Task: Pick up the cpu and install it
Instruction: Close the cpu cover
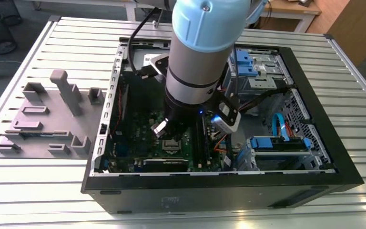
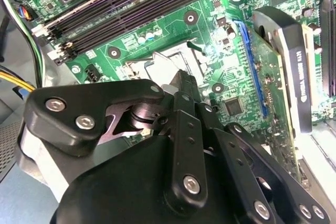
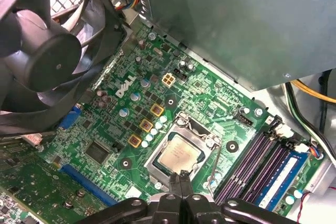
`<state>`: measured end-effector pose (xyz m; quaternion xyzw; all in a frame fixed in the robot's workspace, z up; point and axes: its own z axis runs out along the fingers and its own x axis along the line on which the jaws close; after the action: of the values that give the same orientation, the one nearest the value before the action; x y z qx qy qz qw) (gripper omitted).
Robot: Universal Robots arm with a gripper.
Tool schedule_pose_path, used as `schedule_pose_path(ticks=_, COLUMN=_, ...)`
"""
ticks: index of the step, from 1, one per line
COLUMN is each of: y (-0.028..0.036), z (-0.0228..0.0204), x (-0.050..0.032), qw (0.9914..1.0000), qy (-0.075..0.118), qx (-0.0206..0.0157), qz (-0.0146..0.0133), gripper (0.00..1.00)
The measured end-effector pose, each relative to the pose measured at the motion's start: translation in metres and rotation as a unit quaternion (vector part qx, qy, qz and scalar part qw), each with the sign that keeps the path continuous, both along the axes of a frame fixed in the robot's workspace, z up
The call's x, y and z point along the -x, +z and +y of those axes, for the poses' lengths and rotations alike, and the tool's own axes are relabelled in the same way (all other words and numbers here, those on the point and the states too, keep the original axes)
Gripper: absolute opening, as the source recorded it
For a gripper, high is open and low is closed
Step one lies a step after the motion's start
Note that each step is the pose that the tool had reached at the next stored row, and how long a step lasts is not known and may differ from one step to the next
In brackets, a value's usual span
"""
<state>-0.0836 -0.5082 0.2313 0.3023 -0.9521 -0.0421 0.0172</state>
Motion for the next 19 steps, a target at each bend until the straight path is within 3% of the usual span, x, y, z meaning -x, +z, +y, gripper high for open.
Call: schedule_pose_path(ticks=19, y=0.0108, z=0.0108, x=0.0, qw=1.0, qy=0.0, qx=0.0, qz=0.0, gripper=0.11)
